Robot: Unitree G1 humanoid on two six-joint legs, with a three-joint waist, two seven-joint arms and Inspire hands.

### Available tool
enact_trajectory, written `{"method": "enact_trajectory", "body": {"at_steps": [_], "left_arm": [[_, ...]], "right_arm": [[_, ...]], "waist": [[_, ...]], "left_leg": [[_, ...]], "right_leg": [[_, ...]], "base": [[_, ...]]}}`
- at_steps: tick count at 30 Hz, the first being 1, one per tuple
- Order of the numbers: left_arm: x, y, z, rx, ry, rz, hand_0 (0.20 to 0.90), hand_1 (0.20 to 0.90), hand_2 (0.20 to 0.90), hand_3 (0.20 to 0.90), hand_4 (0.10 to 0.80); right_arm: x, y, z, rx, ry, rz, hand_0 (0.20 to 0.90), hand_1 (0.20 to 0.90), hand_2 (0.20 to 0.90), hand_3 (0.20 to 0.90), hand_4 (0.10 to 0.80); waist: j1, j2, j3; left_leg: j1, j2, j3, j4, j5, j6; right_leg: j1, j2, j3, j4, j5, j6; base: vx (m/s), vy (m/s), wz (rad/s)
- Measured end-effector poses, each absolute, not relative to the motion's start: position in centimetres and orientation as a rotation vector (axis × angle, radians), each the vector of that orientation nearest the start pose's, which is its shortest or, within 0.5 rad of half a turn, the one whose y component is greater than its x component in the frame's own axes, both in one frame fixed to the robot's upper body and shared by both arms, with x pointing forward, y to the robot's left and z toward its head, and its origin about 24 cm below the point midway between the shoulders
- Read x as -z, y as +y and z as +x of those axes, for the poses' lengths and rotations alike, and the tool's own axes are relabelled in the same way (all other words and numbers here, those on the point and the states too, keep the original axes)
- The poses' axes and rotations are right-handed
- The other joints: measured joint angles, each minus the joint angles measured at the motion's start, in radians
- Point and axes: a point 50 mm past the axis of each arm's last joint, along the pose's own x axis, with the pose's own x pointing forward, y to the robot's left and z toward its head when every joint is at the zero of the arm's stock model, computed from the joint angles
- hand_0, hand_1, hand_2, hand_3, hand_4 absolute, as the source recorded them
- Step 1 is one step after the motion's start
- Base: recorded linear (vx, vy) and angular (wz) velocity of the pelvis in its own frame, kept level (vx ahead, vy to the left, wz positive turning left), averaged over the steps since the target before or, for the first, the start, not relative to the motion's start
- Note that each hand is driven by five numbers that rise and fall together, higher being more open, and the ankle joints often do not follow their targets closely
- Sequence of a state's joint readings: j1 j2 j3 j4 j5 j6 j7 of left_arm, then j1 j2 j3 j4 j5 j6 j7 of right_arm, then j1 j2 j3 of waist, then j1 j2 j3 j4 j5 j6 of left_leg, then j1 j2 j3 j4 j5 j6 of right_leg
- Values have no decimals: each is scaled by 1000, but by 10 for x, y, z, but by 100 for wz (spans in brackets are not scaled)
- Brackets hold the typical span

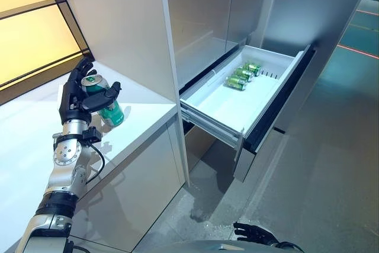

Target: Put drinks into fridge and close the fridge

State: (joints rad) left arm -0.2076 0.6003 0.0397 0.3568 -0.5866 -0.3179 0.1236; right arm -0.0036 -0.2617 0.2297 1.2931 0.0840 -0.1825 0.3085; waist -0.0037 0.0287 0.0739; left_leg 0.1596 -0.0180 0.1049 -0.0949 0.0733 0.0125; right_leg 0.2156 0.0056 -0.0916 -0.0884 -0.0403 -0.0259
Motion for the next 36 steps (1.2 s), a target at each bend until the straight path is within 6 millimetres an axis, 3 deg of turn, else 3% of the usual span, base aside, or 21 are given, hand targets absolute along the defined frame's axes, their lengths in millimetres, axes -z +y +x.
{"method": "enact_trajectory", "body": {"at_steps": [36], "left_arm": [[-100,303,284,-339,-225,-24,900,900,900,900,800]], "right_arm": [[160,-220,87,-274,1154,-120,900,900,900,900,800]], "waist": [[-19,0,0]], "left_leg": [[1,0,4,0,-1,0]], "right_leg": [[-1,0,4,1,0,0]], "base": [[0,0,0]]}}
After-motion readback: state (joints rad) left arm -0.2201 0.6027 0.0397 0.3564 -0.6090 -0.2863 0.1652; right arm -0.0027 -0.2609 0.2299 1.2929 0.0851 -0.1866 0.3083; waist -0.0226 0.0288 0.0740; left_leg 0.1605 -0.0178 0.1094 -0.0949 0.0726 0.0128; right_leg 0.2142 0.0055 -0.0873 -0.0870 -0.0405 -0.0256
